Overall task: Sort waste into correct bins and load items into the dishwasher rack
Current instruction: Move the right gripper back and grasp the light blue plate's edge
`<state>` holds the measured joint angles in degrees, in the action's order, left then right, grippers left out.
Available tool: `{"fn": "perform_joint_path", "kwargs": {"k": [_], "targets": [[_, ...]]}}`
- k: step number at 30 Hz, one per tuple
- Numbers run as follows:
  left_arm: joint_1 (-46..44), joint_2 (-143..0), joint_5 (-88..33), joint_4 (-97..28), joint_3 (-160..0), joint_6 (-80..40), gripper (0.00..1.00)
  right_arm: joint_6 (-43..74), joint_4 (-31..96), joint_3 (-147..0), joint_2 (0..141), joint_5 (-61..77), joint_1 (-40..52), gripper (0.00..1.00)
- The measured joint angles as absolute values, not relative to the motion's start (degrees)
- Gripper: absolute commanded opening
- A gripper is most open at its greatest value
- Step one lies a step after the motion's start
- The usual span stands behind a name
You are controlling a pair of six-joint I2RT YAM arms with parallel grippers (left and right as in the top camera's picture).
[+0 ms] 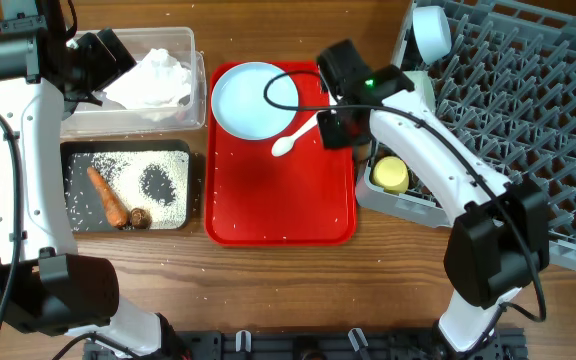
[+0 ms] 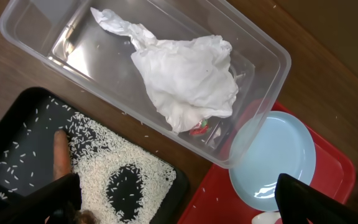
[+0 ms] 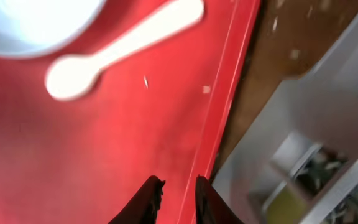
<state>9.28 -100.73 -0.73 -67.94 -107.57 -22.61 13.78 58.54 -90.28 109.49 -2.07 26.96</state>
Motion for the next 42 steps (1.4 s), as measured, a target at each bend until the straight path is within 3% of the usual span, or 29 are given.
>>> {"fn": "perform_joint_path", "kwargs": {"k": [14, 28, 30, 31, 32, 34, 36, 38, 39, 42], "targets": [[9.30, -100.73, -0.73, -67.94, -107.57, -22.59, 1.00, 17.93, 75.99, -89.17, 109.49, -6.63, 26.02, 0.22], [9.30, -100.73, -0.73, -67.94, -107.57, -22.61, 1.00, 17.91, 79.92, -89.17, 109.49, -10.59, 25.69, 0.23], [9.30, -100.73, -0.73, -67.94, -107.57, -22.61, 1.00, 17.91, 79.44, -89.17, 109.49, -11.07, 25.69, 0.32], [9.30, -100.73, -0.73, -67.94, -107.57, -22.59, 1.00, 17.23, 78.13, -89.21, 109.49, -10.76, 25.69, 0.44], [9.30, -100.73, -0.73, -67.94, -107.57, -22.61, 1.00, 16.58, 77.84, -89.62, 109.51, -10.44, 25.69, 0.59], [9.30, -100.73, -0.73, -67.96, -107.57, -22.61, 1.00, 15.86, 76.86, -96.51, 109.49, -8.58, 25.69, 1.00], [9.30, -100.73, -0.73, -67.85, -107.57, -22.59, 1.00, 14.06, 72.40, -103.83, 109.49, -4.47, 25.65, 1.00], [9.28, -100.73, -0.73, -67.90, -107.57, -22.61, 1.00, 11.09, 59.64, -109.58, 109.30, 6.61, 25.65, 0.97], [9.28, -100.73, -0.73, -67.88, -107.57, -22.61, 1.00, 10.17, 53.45, -110.19, 109.27, 11.49, 25.67, 0.88], [9.30, -100.73, -0.73, -67.92, -107.57, -22.59, 1.00, 13.93, 43.42, -110.30, 109.62, 13.52, 25.82, 0.78]]}}
